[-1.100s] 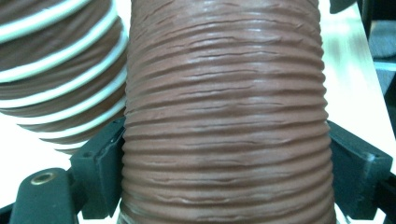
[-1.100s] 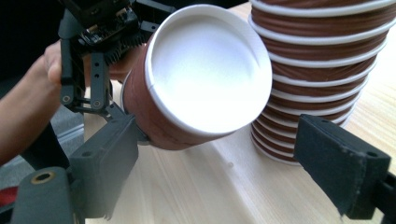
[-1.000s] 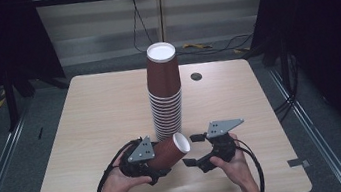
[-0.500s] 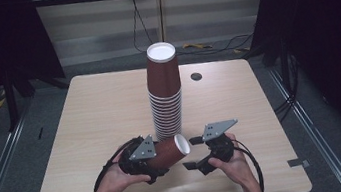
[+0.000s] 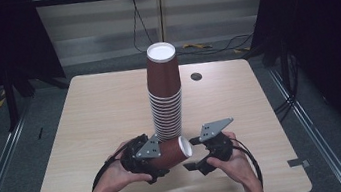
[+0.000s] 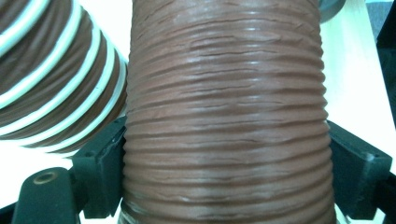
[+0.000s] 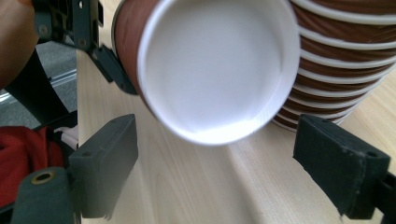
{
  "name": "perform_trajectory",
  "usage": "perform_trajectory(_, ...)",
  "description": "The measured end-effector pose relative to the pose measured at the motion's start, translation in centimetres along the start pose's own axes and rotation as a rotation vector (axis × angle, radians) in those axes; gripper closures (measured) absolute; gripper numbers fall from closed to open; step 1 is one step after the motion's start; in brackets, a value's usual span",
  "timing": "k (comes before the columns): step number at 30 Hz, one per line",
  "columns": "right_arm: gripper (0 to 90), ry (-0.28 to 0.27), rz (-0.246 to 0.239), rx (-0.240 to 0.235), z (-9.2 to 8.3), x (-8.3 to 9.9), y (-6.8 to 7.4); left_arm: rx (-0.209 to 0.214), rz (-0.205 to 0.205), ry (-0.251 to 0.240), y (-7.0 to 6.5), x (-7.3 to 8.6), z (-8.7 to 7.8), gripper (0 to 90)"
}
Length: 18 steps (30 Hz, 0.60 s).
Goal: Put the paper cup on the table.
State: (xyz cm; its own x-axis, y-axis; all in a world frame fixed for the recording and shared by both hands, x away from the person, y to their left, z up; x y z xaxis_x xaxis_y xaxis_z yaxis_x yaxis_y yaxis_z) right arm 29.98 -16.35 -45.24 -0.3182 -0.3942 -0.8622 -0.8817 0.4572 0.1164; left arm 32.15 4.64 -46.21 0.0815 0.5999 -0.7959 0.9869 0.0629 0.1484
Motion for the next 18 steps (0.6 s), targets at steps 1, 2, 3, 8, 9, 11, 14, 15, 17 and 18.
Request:
perform_trajectory(1,14.9,0.005,0.005,-0.008,-0.1,0.0,0.1,0.004,0.007,0.014,0.0,-0.1,0.1,14.5)
perform_trajectory(2,14.9,0.005,0.005,-0.008,-0.1,0.0,0.1,0.008,0.006,0.022,-0.1,-0.1,0.1,14.5)
perform_trajectory(3,15.7,0.015,0.005,-0.011,-0.1,0.0,0.1,0.006,0.014,0.025,-0.2,-0.2,0.2,14.6)
perform_trajectory(8,16.8,0.067,-0.006,-0.020,0.3,0.1,0.1,0.036,0.025,0.062,-0.5,-0.3,0.8,14.7)
perform_trajectory(9,19.7,0.080,-0.009,-0.032,0.5,0.1,0.2,0.035,0.028,0.063,-0.5,-0.4,0.8,14.7)
perform_trajectory(11,22.3,0.099,-0.024,-0.059,0.7,0.1,0.3,0.047,0.031,0.066,-0.6,-0.5,0.9,14.6)
perform_trajectory(14,20.4,0.138,-0.045,-0.064,1.1,0.0,0.4,0.051,0.042,0.092,-0.5,-0.5,1.0,14.7)
perform_trajectory(15,20.4,0.138,-0.045,-0.064,1.1,0.0,0.4,0.051,0.042,0.092,-0.5,-0.5,1.0,14.7)
perform_trajectory(17,18.0,0.138,-0.049,-0.067,1.2,-0.1,0.4,0.048,0.044,0.097,-0.6,-0.6,1.1,14.7)
perform_trajectory(18,18.0,0.138,-0.049,-0.067,1.2,-0.1,0.4,0.048,0.044,0.097,-0.6,-0.6,1.1,14.6)
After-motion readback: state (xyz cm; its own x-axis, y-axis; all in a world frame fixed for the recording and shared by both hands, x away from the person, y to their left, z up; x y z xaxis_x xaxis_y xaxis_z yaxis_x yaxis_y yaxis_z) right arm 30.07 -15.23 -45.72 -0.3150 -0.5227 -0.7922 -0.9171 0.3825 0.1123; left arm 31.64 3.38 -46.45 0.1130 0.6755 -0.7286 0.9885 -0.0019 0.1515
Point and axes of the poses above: each handheld gripper's, and its own axes: z roughly forward along the jaws, x roughly out of its underside, y roughly to its left, the point moved 3 cm from there along z, roughly forward along the jaws, and after that the axes turned 10 degrees about -y, right-handed, at the moved point
